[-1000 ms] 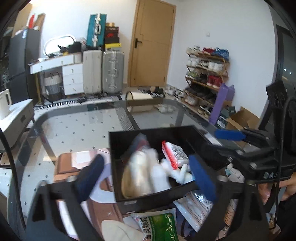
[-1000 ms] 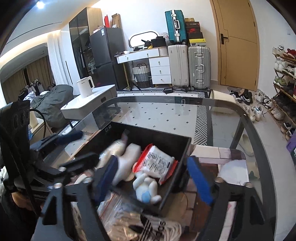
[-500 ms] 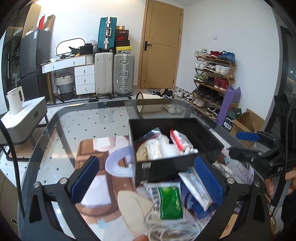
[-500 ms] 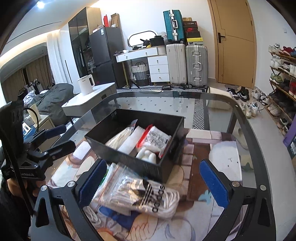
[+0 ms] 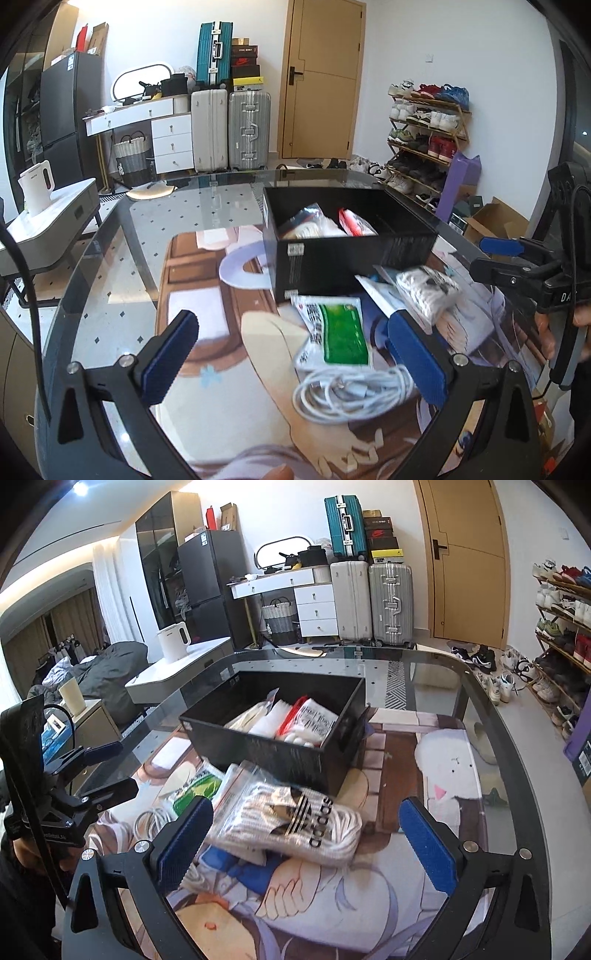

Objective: Organize soft objects
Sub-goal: 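Withdraw both open tools from the box and move over the remaining items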

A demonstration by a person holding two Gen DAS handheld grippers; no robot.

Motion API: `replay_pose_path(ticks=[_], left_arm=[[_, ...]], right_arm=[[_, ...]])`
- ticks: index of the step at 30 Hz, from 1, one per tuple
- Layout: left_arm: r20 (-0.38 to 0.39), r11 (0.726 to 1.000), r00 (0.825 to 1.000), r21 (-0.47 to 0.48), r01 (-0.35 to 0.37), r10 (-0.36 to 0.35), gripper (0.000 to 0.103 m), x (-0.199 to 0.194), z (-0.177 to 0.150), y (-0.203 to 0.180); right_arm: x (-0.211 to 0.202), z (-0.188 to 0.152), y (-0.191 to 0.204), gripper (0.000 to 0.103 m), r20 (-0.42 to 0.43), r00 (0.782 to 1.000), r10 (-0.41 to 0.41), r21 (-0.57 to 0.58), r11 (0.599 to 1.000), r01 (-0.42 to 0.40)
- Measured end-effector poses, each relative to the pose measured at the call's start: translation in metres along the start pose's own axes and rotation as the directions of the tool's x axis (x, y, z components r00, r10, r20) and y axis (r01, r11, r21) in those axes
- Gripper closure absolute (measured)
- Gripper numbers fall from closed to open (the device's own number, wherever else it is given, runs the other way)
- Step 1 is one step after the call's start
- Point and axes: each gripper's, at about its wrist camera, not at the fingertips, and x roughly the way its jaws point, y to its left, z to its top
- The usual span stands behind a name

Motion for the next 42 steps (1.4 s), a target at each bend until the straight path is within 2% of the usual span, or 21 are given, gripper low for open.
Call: replay_pose_path(ticks=[12,29,38,42], left_arm=[[-0.025,1.000,1.000,0.018,0.013,-0.013,0.000,-0.007,-0.017,-0.010],[-0.151,0.991,0.986,0.102,0.088,-0.072,0.000,0.004,-0.034,-0.028],[-0.216,0.994,0.975,0.082,0.076,-0.057,0.000,0.016,-0.033,-0.027],[-0.209,0.993,0.977,0.095,0.072,-0.051,0.000,0.015,-0.029,-0.029]], right_arm=[[-0.009,-0.015,0.004,0.001,-0.002,1.000,-0.014,0.006,1.000,0.015],[0.012,-0.022,0.007,0.001,-0.085,0.995,-0.049,-0.076,0.996,0.043],[0.023,-0.020,0.008,0.001,-0.112,0.992,-0.053,-0.113,0.993,0.040],[0.031,-0.015,0.009,0.001,-0.135,0.990,-0.040,-0.150,0.988,0.020]])
